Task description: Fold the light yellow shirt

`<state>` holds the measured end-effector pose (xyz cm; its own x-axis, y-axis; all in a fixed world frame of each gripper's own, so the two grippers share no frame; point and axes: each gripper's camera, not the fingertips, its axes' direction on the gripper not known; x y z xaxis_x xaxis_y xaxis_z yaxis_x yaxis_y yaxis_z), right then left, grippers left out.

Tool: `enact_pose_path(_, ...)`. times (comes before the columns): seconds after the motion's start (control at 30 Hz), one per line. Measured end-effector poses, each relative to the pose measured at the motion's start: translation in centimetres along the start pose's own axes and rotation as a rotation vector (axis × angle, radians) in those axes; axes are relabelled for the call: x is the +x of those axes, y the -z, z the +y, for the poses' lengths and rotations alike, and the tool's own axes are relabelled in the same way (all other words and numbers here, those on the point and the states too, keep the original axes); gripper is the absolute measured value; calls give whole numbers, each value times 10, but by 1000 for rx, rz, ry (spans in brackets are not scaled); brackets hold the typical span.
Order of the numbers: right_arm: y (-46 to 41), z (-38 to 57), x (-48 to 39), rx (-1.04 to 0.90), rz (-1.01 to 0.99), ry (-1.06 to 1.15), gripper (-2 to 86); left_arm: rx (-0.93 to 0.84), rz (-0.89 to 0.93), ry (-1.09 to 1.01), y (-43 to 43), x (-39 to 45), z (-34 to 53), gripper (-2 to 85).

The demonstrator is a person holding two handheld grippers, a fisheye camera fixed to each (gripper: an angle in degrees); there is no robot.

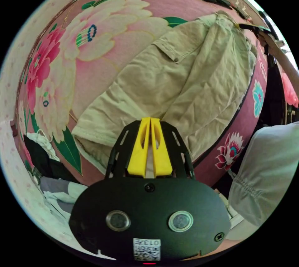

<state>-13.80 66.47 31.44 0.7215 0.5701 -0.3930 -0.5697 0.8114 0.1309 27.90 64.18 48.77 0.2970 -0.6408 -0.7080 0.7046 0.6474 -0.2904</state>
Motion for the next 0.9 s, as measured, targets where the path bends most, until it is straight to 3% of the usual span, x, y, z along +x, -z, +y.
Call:
enact_pose_path(0.13,63,41,10,214,43,12,14,160,-151,187,37,-5,50,-3)
enact_pose_path(0.23,77,61,-21,350,4,105,11,365,-172,133,66,27,53,-3)
enact_pose_path(0.37,25,45,-103,286,-26,303,3,370,-151,-60,54,100,-6,-3)
enact_pose_path(0.53,-53,23,-151,122,75,387,1,267,-189,-109,10,129,-37,-3)
enact_pose_path(0.6,-85,23,-154,34,58,422,0,283,-124,-21,-4,116,-35,-3)
enact_pose_path(0.67,-90,35,-153,130,21,409,1,311,-27,2,-9,96,-25,-2)
enact_pose_path(0.8,-85,27,-154,50,-42,386,4,316,158,113,0,53,7,1)
enact_pose_path(0.9,-23,35,-169,275,-108,392,15,501,111,330,31,20,93,11)
